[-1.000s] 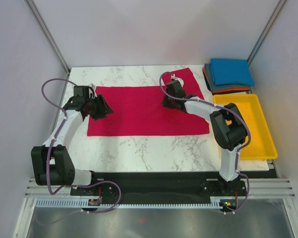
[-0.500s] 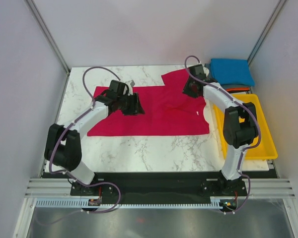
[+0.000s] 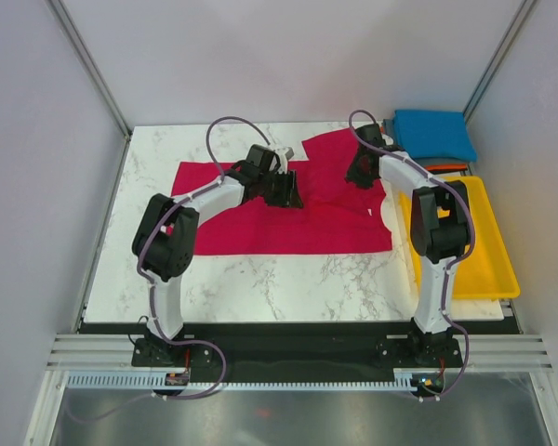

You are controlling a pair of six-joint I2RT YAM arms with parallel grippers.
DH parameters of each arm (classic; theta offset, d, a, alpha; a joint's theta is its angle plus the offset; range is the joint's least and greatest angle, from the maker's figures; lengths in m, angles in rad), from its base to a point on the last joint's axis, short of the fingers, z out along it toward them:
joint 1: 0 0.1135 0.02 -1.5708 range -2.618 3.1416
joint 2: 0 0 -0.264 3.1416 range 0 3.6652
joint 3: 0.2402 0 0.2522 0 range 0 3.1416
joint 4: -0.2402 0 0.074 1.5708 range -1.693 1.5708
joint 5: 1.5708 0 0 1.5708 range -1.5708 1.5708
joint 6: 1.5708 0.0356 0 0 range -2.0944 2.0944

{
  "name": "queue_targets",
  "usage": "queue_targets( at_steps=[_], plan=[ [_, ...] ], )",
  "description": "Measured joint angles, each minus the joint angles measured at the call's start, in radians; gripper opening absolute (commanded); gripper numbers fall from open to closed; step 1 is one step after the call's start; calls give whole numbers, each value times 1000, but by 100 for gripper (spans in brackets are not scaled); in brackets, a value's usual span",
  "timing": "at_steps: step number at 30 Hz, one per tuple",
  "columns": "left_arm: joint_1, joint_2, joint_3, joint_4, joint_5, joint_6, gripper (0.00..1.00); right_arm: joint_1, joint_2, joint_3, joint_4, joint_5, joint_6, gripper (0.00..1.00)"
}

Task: Fold and stack the t-shirts
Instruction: Fold the tshirt

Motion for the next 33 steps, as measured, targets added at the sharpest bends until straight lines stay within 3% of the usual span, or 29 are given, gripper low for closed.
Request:
queue_targets(
  at_steps=[13,19,24,28,30,31,33],
  plan=[
    [-6,200,110,32,61,59,59,-9,72,30,-6,-7,43,40],
    [-7,233,164,45,86,78,57,-9,94,47,-7,-3,46,29],
    [-7,266,195,48,113,82,55,-9,95,47,-6,6,45,29],
    [-7,270,206,48,127,84,46,-10,94,48,-6,17,42,23],
    [-8,278,216,48,129,85,34,-10,94,48,-6,18,37,20],
    [-8,283,222,49,130,85,22,-10,94,48,-6,20,34,20],
    [-8,299,237,47,134,89,12,-11,94,48,-6,21,31,18]
  ],
)
